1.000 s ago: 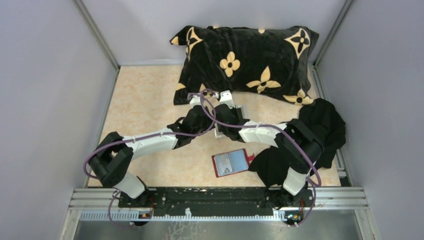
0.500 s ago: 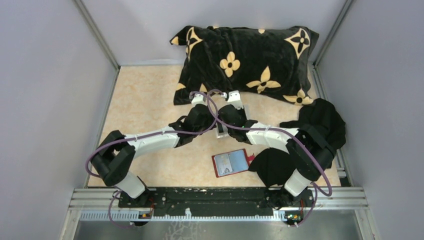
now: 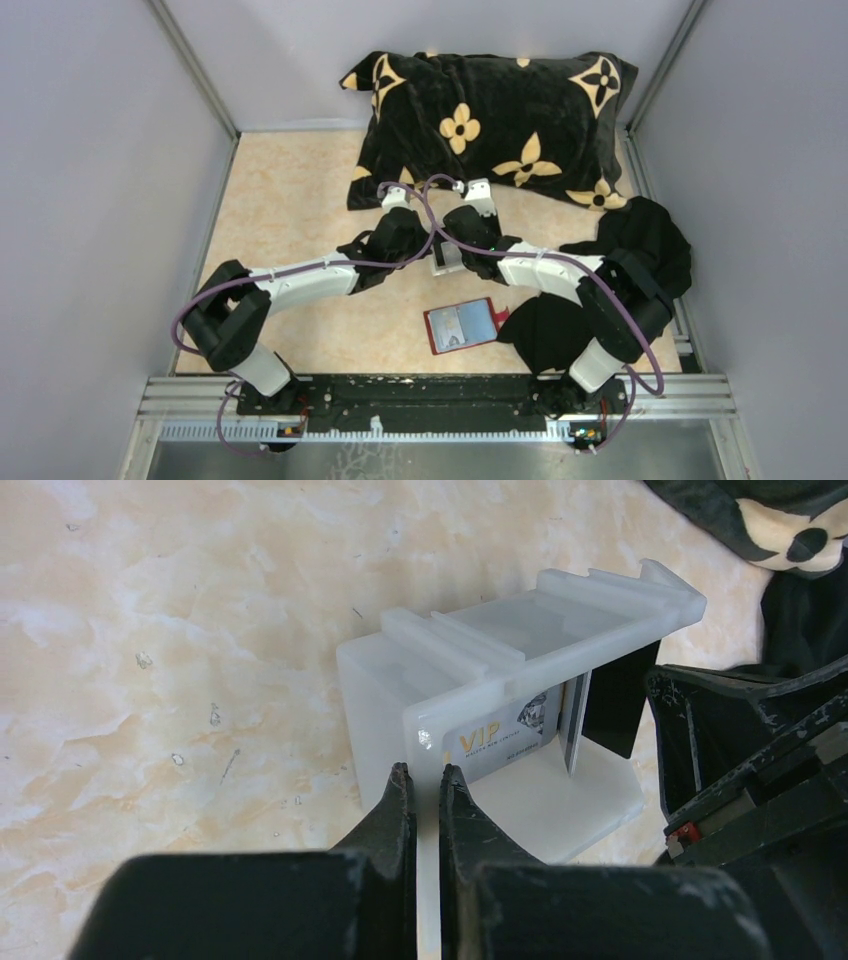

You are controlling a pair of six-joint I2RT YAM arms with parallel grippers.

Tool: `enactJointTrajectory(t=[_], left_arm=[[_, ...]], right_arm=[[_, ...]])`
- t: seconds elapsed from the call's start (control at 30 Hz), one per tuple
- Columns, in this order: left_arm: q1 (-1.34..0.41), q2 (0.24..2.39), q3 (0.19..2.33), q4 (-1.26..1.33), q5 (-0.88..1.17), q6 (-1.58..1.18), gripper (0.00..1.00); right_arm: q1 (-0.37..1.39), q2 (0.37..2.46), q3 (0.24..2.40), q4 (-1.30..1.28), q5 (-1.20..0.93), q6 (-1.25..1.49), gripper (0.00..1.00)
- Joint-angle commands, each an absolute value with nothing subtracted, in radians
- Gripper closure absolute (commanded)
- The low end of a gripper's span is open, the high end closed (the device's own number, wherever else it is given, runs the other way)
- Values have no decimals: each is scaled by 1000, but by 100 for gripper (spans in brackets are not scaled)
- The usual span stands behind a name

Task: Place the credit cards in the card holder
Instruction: Pick up the credit card from the storage box.

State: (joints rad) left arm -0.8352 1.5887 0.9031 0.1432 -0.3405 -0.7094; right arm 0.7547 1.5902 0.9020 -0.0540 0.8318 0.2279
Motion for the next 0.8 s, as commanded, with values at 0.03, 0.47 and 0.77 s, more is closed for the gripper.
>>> enactJointTrajectory(t=[0.03,0.47,0.77], left_arm=[[-833,1618,896,28,-349,-677,100],[-833,1621,894,27,-347,-681,100],[-829,1626,903,17,-350,-682,100]], right_arm=[[735,1584,899,-53,777,255,93],[733,1625,908,-47,691,265,93],[724,1680,936,-87,679,272,100]])
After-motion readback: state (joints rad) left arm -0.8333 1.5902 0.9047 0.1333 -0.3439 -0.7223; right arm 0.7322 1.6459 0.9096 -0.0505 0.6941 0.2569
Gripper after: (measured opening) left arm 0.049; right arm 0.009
